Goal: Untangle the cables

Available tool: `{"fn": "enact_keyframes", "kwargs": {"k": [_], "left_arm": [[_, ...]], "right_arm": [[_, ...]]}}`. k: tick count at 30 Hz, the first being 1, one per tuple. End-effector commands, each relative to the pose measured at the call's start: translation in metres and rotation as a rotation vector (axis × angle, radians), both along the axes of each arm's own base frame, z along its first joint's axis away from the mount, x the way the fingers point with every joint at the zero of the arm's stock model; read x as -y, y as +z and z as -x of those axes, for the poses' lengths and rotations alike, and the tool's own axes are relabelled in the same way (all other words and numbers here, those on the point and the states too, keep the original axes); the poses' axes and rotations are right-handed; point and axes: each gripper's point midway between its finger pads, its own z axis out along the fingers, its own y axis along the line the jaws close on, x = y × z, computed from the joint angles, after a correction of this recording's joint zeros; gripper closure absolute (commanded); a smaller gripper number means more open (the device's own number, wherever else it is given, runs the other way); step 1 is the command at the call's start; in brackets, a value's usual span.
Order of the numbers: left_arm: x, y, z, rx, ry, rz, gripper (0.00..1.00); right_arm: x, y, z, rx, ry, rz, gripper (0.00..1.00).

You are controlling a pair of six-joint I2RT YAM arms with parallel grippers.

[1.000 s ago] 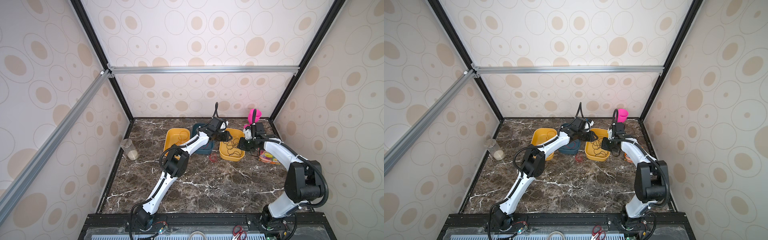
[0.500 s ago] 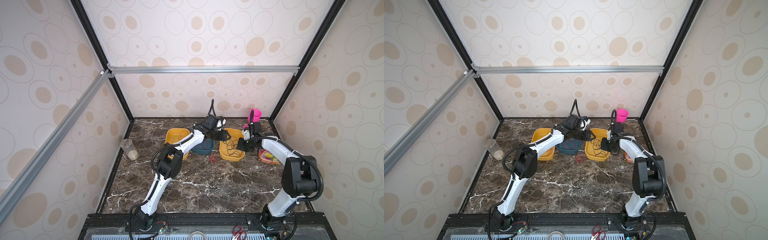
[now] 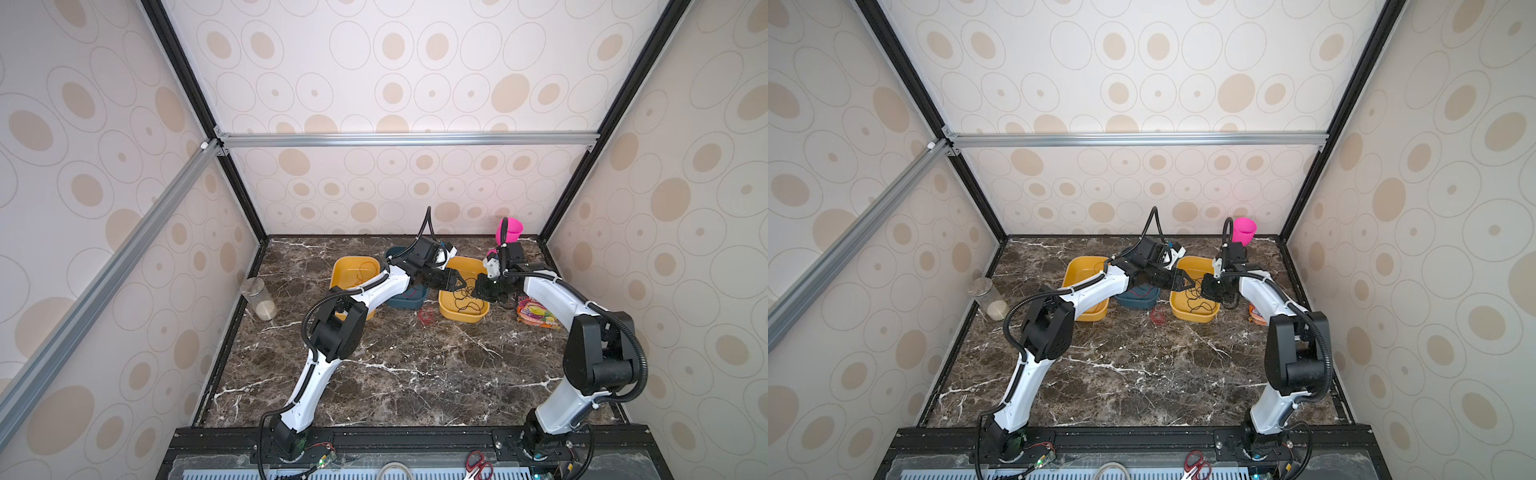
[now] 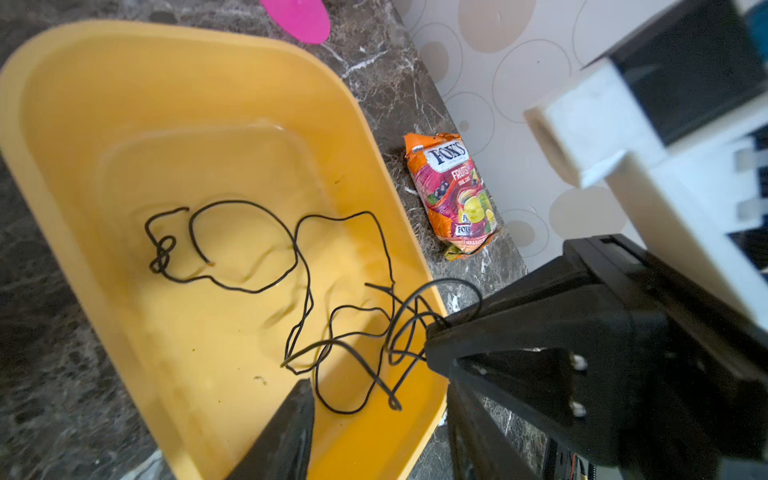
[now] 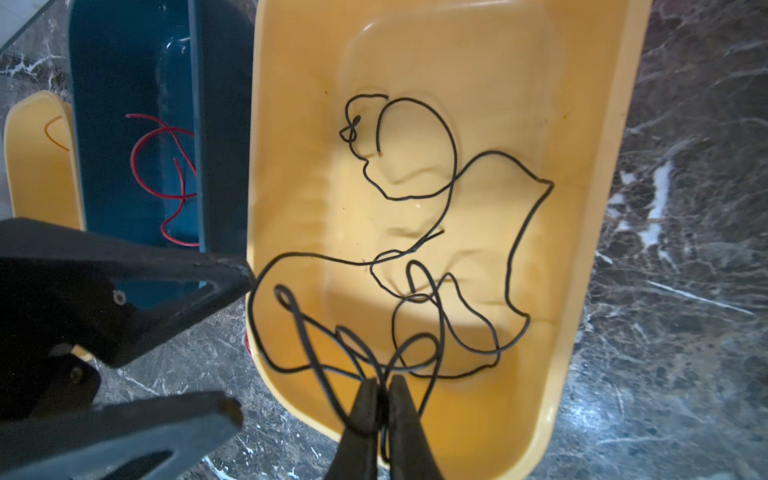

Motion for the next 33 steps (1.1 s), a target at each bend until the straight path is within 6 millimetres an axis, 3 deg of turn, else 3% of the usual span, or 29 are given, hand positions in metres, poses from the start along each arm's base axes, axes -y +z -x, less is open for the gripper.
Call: {"fn": "enact_keyframes", "kwargs": {"k": [1, 7, 17, 23, 33], "left_arm": [[0.009, 0.003, -0.001, 0.007, -0.005, 0.031, 0.62], [0.009, -0.008, -0.009, -0.001, 0.027, 0.016, 0.99], [0.003, -0.01, -0.025, 0.012, 0.096, 0.001, 1.0], [-0.004, -0.008, -0.035, 0.02, 0.134, -0.002, 1.0], [-0.021, -0.005, -0.051, 0.015, 0.189, 0.019, 1.0]], "right_arm": [[-0.003, 0.012, -0.002, 0.024, 0.001, -0.032, 0.9], [-0.005, 0.016, 0.001, 0.054, 0.027, -0.035, 0.88], [-0.003, 0.008, 0.014, 0.043, 0.056, -0.044, 0.86], [-0.001, 0.005, 0.017, 0.053, 0.048, -0.067, 0.96], [0.016, 0.003, 0.031, 0.041, 0.022, -0.05, 0.94]]}}
